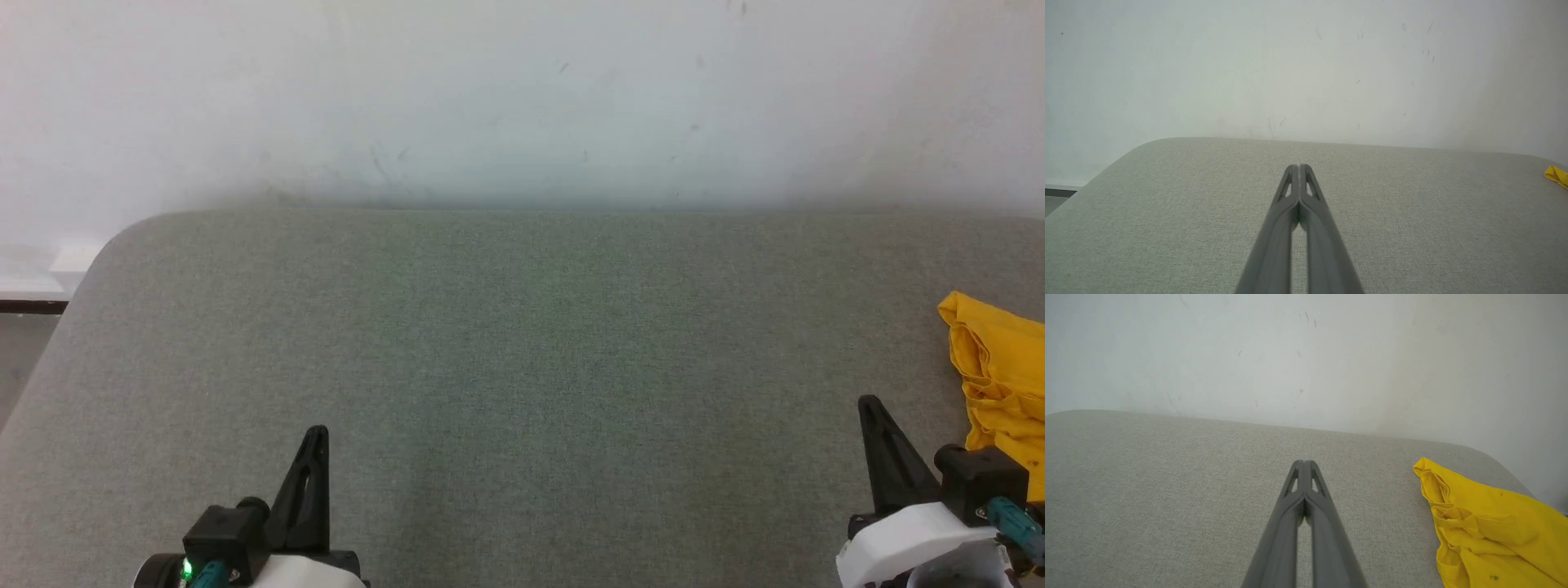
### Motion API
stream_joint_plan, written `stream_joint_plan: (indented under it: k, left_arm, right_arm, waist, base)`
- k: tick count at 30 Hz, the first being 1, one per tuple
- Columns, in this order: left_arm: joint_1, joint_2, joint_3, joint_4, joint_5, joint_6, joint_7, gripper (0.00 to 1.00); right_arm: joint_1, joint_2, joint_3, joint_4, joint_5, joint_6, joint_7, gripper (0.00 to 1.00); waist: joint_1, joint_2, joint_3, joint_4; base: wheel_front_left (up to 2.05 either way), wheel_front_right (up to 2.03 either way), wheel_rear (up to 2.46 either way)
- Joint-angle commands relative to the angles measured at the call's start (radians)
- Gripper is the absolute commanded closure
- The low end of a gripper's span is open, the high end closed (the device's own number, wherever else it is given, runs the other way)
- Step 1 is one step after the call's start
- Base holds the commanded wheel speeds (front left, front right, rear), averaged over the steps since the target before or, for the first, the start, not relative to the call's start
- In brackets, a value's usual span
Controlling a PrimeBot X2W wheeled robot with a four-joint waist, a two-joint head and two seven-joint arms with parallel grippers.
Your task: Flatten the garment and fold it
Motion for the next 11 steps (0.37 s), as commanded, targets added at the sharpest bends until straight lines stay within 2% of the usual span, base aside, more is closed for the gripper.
stream_joint_plan:
  k: [1,11]
  left_arm:
    - [-0.026,-0.008,0.011,0.007,0.015,-0.011,0.008,1.0]
    - [-0.042,-0.025,0.03,0.015,0.045,-0.024,0.028,1.0]
  right_arm:
    - [-0.017,0.002,0.004,-0.007,-0.007,-0.001,0.003,1.0]
    - [-0.026,0.002,0.016,-0.011,-0.009,-0.001,0.014,1.0]
  waist:
    - [-0.0001,0.0,0.0,0.0]
    - [-0.0001,0.0,0.002,0.0]
  base:
    - [0.0,0.0,0.0]
    - [0.0,0.0,0.0]
